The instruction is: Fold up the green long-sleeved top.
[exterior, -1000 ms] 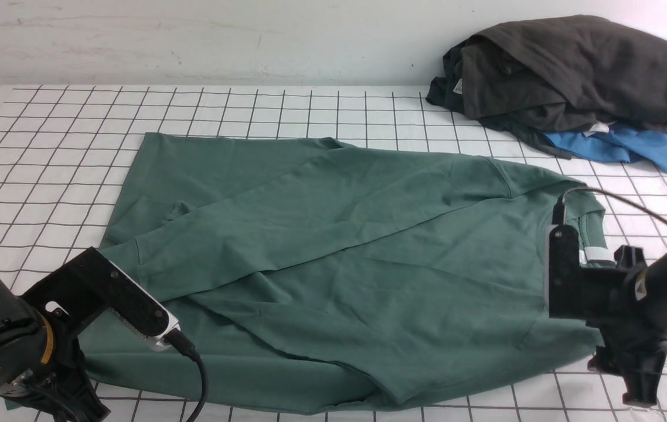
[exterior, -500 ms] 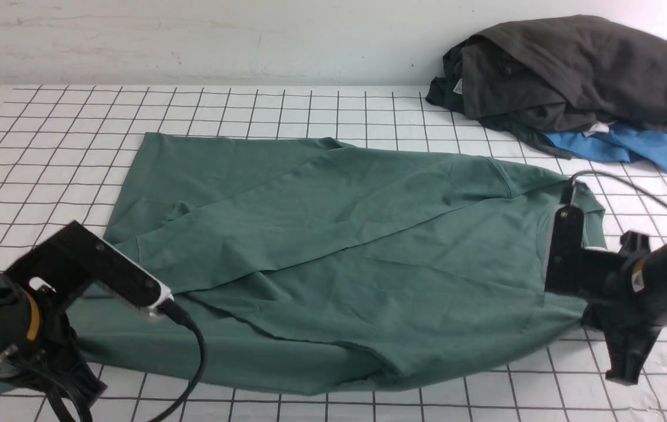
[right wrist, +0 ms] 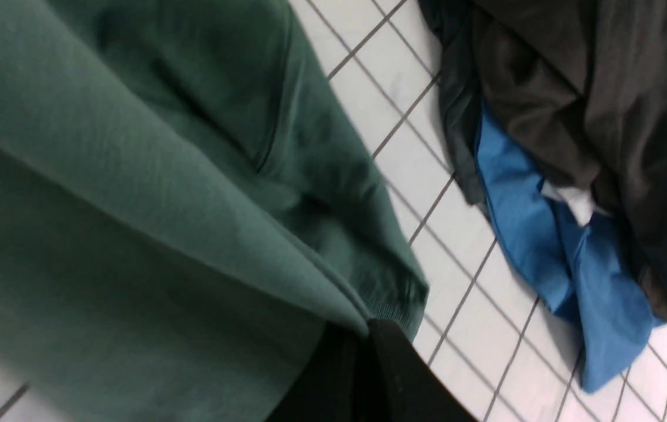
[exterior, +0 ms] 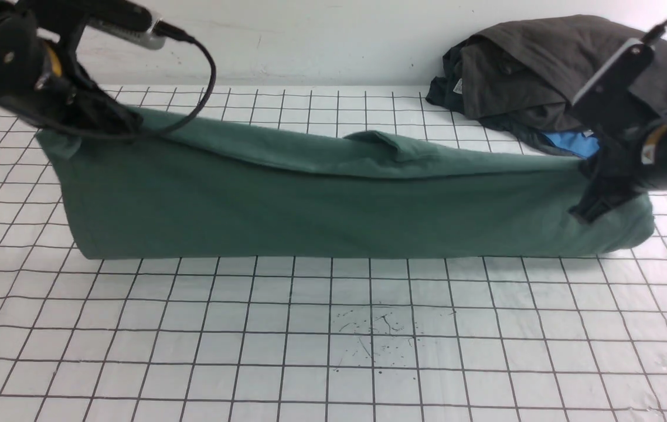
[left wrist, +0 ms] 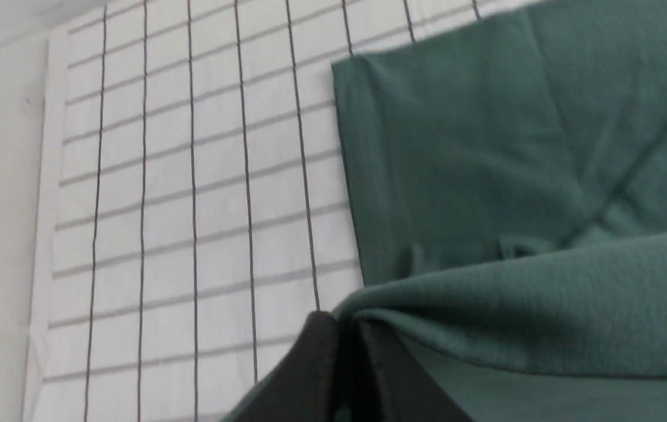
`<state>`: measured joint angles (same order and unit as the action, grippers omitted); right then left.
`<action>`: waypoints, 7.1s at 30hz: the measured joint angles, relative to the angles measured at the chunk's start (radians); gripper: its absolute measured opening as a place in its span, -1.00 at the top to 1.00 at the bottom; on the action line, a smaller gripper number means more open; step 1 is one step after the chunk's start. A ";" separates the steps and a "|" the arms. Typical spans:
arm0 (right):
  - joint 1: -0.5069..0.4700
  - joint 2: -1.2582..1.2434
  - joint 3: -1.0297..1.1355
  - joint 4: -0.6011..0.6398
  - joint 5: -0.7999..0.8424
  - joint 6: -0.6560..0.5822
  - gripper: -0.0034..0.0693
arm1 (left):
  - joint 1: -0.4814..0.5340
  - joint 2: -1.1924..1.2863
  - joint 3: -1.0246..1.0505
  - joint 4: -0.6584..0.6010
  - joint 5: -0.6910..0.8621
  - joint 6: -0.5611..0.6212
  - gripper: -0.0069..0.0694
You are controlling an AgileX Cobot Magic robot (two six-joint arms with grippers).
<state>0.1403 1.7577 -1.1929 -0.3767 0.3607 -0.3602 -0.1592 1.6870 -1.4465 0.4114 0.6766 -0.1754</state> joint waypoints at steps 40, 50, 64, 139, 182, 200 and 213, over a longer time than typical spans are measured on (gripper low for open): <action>0.148 0.769 -0.955 0.982 0.398 -0.471 0.94 | -0.052 0.902 -0.986 -0.709 0.502 0.432 0.79; 0.111 0.795 -0.974 1.043 -0.026 -0.358 0.94 | -0.059 0.902 -0.986 -0.702 0.459 0.438 0.84; -0.076 0.728 -1.146 0.703 0.762 -0.129 0.93 | 0.036 0.848 -0.974 -0.425 0.542 0.399 0.84; 0.367 0.490 -0.966 1.040 0.554 0.199 0.84 | 0.124 -0.894 0.780 -0.883 -0.159 0.479 0.84; 0.563 0.774 -1.188 0.837 0.499 -0.056 0.94 | 0.124 -0.930 0.780 -0.884 -0.153 0.628 0.84; 0.236 -0.059 -0.916 0.417 0.686 0.162 0.94 | 0.124 -1.348 1.002 -0.942 -0.227 0.878 0.84; 0.134 -0.699 0.107 0.298 0.460 0.165 0.94 | -0.043 -1.366 1.053 -0.981 -0.362 0.940 0.84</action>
<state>0.2748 1.0587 -1.0860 -0.0786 0.8212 -0.1954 -0.2024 0.3209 -0.3936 -0.5697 0.3143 0.7641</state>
